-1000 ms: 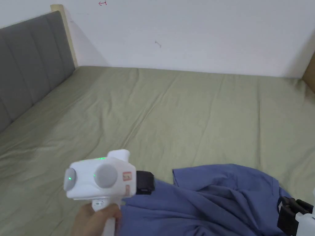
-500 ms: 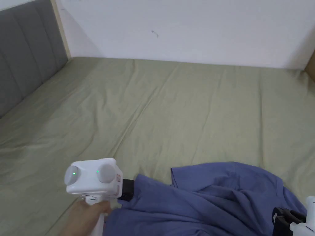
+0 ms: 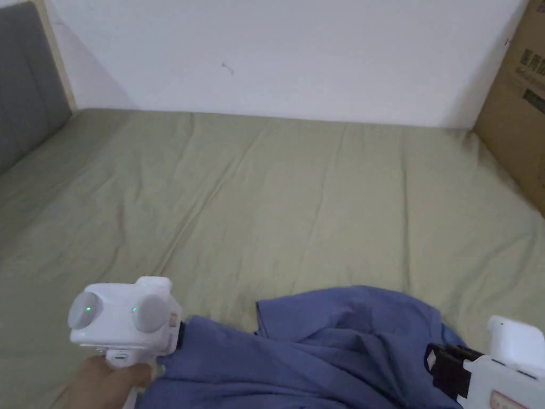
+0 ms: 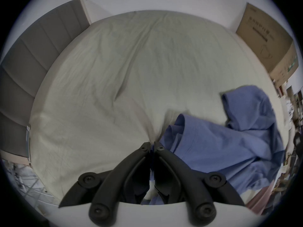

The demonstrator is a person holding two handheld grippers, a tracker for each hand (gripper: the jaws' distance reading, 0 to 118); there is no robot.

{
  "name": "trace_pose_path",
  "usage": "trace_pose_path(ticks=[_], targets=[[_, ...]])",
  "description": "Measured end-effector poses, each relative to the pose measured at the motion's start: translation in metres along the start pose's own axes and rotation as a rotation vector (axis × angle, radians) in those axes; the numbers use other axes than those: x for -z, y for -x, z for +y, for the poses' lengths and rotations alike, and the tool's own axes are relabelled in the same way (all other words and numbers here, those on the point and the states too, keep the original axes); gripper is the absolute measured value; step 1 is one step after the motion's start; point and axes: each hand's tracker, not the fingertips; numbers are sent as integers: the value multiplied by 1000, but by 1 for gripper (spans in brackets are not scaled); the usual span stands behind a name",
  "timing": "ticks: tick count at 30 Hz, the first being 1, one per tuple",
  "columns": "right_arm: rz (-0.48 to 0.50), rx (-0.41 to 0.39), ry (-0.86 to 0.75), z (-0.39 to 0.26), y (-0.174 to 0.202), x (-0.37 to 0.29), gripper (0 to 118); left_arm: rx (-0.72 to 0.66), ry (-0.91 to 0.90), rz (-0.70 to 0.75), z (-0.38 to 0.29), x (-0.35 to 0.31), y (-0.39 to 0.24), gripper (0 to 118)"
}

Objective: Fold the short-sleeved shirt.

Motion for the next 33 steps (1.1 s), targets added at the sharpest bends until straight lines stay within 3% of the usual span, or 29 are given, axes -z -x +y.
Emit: trace_pose_path(ticks=[2, 4, 5, 6, 7, 8, 10, 12, 14, 15, 16, 19, 22, 23, 24, 27, 31, 33], targets=[[17, -21, -13, 25, -4, 8, 1, -29, -30, -39, 1, -17, 11, 2], [34, -122, 37, 56, -4, 27, 4, -12, -55, -62, 3, -33, 17, 1], [46, -174, 64, 71, -1, 39, 19, -22, -86, -89, 2, -41, 20, 1], [46, -209, 92, 82, 2, 52, 42, -49, -118, -150, 3, -49, 24, 1], [51, -232, 114, 93, 5, 71, 78, -90, -126, -198, 7, -55, 26, 1], [72, -251, 148, 100, 8, 94, 94, -108, -150, -222, 8, -62, 28, 1], [61, -304, 237, 110, 23, 134, 97, -85, -185, -208, 10, -74, 29, 1], [49, -403, 346, 111, 31, 177, 97, -54, -198, -200, 15, -79, 26, 1], [-27, -492, 448, 107, 20, 232, 96, -43, -197, -208, 18, -82, 28, 1], [-55, -527, 493, 104, 20, 248, 91, -42, -201, -213, 19, -83, 25, 1], [-68, -566, 534, 96, 22, 259, 74, -50, -201, -221, 20, -83, 27, 1], [-38, -554, 511, 91, 25, 259, 67, -40, -202, -204, 21, -82, 26, 1], [-9, -555, 503, 97, 18, 252, 40, -30, -206, -190, 21, -82, 26, 1], [-3, -539, 488, 99, 18, 250, 30, -29, -213, -199, 23, -80, 28, 1], [-13, -504, 462, 101, 18, 249, 1, -46, -213, -210, 24, -81, 30, 1], [1, -490, 476, 99, 11, 247, 1, -51, -216, -216, 25, -86, 30, 1], [25, -334, 374, 120, 14, 205, 1, -35, -231, -206, 25, -107, 36, 1], [8, -306, 298, 143, 17, 172, 1, -51, -264, -211, 27, -123, 41, 1]])
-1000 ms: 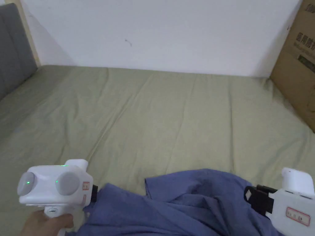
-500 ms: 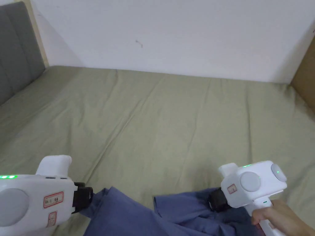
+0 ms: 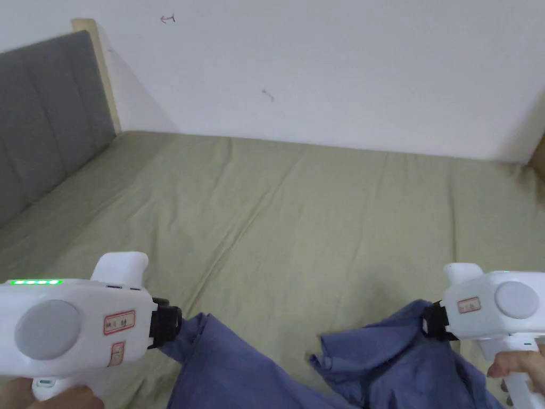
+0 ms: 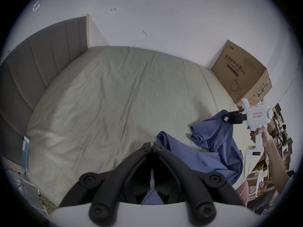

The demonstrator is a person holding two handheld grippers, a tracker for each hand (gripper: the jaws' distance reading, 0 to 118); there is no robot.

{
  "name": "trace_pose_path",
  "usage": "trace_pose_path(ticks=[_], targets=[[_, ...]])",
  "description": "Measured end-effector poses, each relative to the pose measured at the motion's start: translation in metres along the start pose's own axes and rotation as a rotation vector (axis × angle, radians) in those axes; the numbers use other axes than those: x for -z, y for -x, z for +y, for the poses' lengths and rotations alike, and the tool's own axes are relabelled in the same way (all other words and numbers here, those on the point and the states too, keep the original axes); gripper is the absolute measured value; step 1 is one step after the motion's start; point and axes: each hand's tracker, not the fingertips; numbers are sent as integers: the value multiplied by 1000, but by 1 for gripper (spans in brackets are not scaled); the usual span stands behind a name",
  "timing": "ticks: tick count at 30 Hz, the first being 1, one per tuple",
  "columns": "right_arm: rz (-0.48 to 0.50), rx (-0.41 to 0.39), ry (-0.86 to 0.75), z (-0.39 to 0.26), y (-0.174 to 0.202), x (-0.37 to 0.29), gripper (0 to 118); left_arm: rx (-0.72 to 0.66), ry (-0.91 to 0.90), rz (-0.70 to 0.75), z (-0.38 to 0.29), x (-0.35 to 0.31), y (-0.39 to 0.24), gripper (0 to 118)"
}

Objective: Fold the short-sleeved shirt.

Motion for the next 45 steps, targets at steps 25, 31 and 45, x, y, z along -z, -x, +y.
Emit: trace_pose_path(ticks=[25, 31, 45], targets=[[-23, 244, -652, 150, -72, -372, 1, 160, -424, 134, 227, -168, -44, 1], [-42, 278, -729, 233, -79, -410, 1, 195, -486, 140, 320, -165, -57, 1], [-119, 274, -852, 341, -50, -415, 1, 212, -669, 327, 464, -120, -62, 0]])
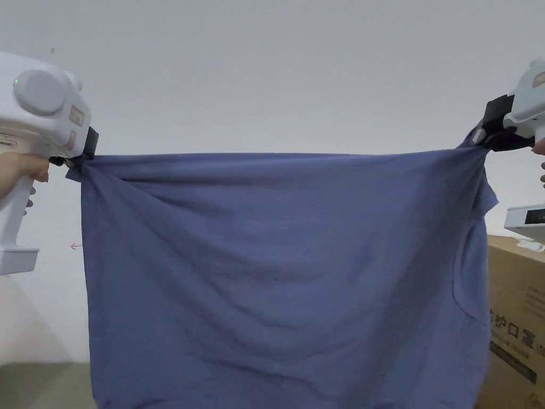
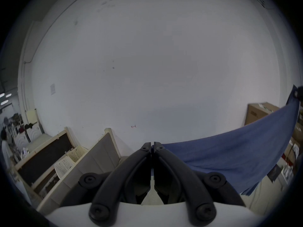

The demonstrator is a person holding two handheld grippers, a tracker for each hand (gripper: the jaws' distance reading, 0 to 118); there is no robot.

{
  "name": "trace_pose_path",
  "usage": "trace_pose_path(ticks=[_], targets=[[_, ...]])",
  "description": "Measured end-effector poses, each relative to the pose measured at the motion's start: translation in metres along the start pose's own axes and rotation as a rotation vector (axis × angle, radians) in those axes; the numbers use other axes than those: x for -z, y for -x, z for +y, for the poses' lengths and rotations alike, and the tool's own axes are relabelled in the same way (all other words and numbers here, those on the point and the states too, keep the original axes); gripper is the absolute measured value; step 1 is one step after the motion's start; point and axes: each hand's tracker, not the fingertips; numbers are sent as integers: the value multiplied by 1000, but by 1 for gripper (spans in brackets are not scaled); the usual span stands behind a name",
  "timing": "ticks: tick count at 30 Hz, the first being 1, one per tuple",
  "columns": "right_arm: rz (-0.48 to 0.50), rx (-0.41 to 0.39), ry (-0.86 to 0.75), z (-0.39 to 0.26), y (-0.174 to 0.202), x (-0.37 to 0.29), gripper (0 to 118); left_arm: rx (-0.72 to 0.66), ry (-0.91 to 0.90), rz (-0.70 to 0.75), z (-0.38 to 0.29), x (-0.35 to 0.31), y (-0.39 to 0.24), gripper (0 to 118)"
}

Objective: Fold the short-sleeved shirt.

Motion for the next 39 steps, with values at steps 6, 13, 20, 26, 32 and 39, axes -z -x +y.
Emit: trace_pose_path(ticks=[6, 13, 20, 26, 32, 39], targets=[[13, -4, 116, -65, -12, 43, 1, -40, 82, 14, -61, 30, 5, 0], [-52, -17, 354, -190, -45, 118, 1, -50, 318, 26, -200, 81, -24, 0], [-137, 36, 649, -365, -101, 172, 1, -39, 608, 19, -379, 119, -59, 0], [-171, 6, 828, -474, -137, 125, 1, -107, 739, -17, -473, 83, -56, 0], [-126, 94, 822, -498, -158, 29, 1, -37, 685, -17, -503, -21, -28, 0], [-112, 65, 778, -527, -153, -111, 1, -62, 681, -11, -512, -163, -10, 0]])
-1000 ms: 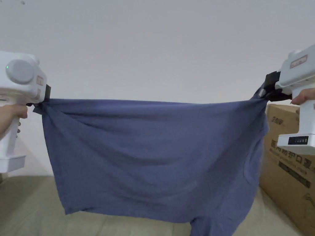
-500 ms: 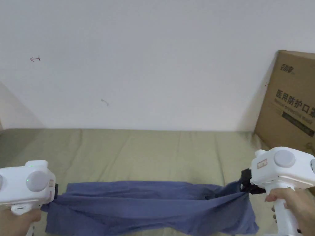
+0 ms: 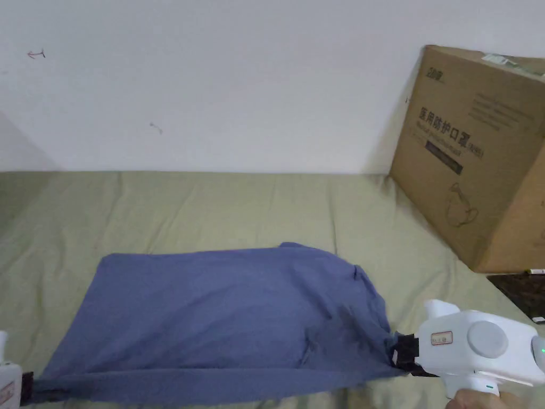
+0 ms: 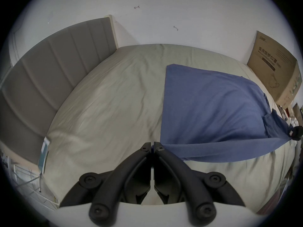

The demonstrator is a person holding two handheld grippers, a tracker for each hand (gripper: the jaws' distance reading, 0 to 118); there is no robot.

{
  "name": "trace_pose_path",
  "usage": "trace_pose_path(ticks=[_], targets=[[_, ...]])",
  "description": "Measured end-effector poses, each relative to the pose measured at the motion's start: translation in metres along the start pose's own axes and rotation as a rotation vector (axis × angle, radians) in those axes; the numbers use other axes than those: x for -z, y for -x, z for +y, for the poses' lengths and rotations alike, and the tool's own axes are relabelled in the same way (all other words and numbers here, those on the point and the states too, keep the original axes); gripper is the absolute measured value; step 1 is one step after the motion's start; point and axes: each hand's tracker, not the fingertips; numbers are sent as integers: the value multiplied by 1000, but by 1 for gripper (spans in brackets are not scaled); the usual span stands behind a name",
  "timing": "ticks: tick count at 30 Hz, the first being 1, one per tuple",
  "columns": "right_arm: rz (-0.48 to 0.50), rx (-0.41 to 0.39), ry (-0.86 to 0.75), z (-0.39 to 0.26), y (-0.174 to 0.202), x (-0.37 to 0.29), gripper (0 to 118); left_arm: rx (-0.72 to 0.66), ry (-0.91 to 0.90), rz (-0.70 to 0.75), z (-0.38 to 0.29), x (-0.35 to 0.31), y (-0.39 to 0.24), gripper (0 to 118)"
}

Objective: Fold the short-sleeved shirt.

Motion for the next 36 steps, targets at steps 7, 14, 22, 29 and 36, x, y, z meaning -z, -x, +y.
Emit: trace_pose_path(ticks=[7, 14, 22, 29, 36], targets=[[-4, 14, 24, -113, -21, -54, 1, 99, -2, 26, -94, -79, 27, 0], [-9, 66, 53, -174, -40, -68, 1, 59, 27, -9, -141, -101, 47, 1], [-82, 41, -12, -179, -37, -73, 75, 37, 28, -36, -148, -103, 48, 103], [-111, -155, -89, -196, -5, -118, 73, 14, 11, -185, -156, -142, 56, 79], [-36, -109, -42, -223, 11, -109, 1, 109, -22, -116, -186, -145, 47, 0]])
